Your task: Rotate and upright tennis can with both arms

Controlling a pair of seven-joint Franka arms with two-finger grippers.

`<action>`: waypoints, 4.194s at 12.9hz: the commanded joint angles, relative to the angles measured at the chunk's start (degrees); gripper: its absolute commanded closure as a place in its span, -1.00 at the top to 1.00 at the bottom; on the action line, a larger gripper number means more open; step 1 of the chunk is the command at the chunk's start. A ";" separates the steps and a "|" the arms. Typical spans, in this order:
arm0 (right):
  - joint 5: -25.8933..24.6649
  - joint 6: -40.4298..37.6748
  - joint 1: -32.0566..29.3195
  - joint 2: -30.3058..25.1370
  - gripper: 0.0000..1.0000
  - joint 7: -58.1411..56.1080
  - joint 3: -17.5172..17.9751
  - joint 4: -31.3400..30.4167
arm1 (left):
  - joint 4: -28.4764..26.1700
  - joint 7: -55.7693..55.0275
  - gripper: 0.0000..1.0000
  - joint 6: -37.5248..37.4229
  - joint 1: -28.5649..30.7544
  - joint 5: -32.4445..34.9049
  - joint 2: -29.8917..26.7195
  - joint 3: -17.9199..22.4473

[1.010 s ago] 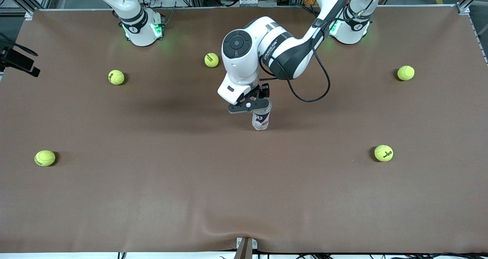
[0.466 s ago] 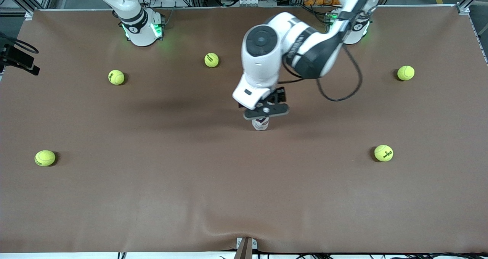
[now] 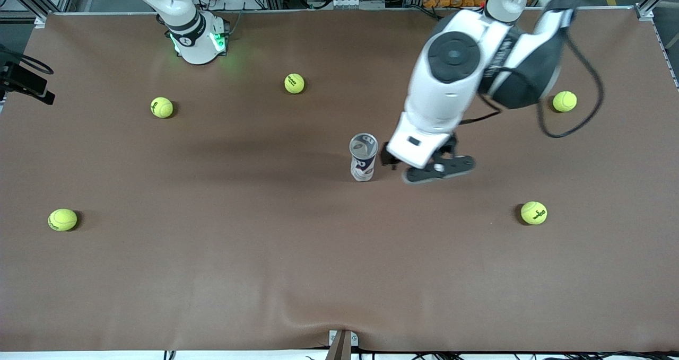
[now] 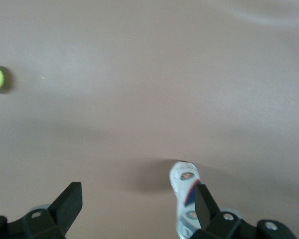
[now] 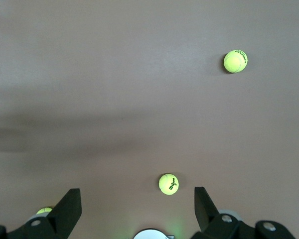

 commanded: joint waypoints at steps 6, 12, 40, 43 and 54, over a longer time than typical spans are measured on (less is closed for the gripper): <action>-0.47 -0.33 -0.19 -0.06 1.00 -0.48 0.30 0.56 | -0.62 22.92 1.00 -4.21 12.19 1.33 -5.09 -0.35; -0.38 -1.12 -0.36 -0.14 1.00 -0.13 0.30 0.56 | -1.67 40.75 1.00 -6.83 25.19 0.63 -9.40 -1.75; -0.73 -0.77 -0.01 -0.14 1.00 1.28 0.48 0.56 | -19.69 44.02 1.00 -10.54 24.07 -3.94 -28.39 5.37; -0.64 -0.77 -0.01 -0.14 1.00 1.28 0.48 0.56 | -20.31 43.94 1.00 -10.72 24.34 -3.85 -28.66 5.45; -0.64 -0.86 0.08 -0.14 1.00 1.28 0.48 0.56 | -19.87 42.88 1.00 -10.63 24.34 -4.21 -28.22 6.15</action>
